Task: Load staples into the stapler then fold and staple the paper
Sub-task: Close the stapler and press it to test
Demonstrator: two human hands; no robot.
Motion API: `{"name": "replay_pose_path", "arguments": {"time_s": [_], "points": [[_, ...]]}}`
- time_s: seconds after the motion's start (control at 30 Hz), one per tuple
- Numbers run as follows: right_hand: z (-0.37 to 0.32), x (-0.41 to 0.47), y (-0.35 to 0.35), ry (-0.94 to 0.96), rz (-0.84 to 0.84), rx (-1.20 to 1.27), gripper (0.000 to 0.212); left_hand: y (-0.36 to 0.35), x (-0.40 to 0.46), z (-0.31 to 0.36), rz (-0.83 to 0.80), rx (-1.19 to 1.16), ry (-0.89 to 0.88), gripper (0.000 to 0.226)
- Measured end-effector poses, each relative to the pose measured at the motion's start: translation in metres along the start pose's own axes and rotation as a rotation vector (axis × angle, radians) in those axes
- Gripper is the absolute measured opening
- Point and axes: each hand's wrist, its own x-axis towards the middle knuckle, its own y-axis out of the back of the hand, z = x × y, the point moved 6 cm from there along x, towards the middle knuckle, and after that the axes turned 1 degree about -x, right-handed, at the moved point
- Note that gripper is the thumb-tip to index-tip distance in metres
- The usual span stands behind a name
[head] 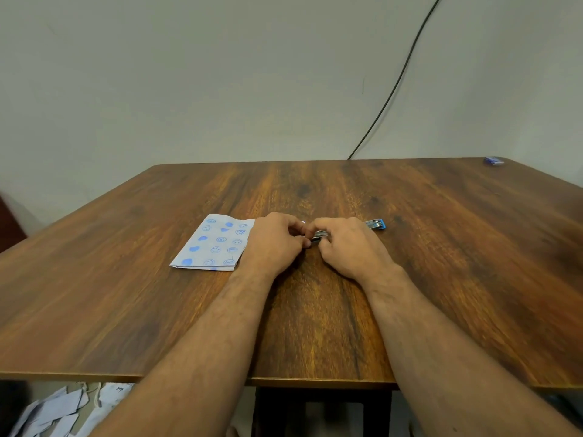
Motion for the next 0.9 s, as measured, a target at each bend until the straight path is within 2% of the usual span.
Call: {"name": "replay_pose_path", "arguments": {"time_s": [0.1, 0.2, 0.3, 0.43, 0.67, 0.9], "points": [[0.000, -0.001, 0.004, -0.001, 0.031, 0.051, 0.032, -0.001, 0.000, -0.001, -0.013, -0.023, 0.021, 0.019], [0.007, -0.004, 0.018, -0.071, 0.210, 0.114, 0.024, -0.001, 0.001, -0.003, -0.002, -0.028, 0.043, 0.017], [0.015, -0.006, 0.023, -0.147, 0.267, 0.111, 0.023, -0.001, 0.001, -0.004, 0.003, -0.027, 0.058, 0.021], [0.023, -0.001, 0.016, -0.196, 0.223, 0.114, 0.017, 0.000, 0.000, -0.004, 0.037, -0.028, 0.057, 0.022], [0.020, 0.001, 0.017, -0.160, 0.192, 0.185, 0.017, 0.002, 0.000, -0.004, 0.073, -0.041, 0.032, 0.023], [0.007, 0.010, 0.007, -0.075, 0.075, 0.032, 0.018, 0.002, -0.001, -0.003, 0.038, 0.011, -0.022, 0.022]]}}
